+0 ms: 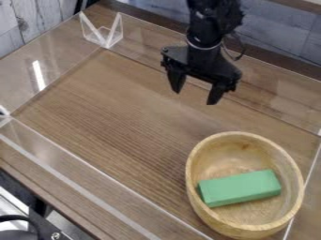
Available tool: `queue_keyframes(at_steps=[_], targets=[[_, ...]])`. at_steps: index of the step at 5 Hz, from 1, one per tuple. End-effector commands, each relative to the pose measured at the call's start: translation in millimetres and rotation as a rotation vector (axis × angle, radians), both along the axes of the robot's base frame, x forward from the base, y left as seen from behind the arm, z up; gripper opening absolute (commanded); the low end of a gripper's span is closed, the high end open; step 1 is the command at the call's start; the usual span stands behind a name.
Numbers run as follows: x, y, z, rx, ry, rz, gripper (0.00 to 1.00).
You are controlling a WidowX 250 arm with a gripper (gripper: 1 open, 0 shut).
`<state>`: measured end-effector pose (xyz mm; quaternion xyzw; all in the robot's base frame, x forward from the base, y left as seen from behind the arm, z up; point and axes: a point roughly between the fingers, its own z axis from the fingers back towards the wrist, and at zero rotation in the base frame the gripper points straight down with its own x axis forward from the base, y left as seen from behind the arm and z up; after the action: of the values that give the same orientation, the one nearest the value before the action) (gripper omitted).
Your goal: Put green object into wooden bowl
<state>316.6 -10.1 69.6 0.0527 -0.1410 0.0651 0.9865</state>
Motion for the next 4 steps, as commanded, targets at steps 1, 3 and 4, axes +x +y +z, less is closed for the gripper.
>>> queue_keyframes(at_steps=[1,3,4], targets=[[19.7,1,16.6,-0.01,-0.063,-0.033,1.0],[24.9,5,20.5,-0.023,-0.066,0.036,1.0],[20.1,5,19.8,-0.03,-0.066,0.092,1.0]])
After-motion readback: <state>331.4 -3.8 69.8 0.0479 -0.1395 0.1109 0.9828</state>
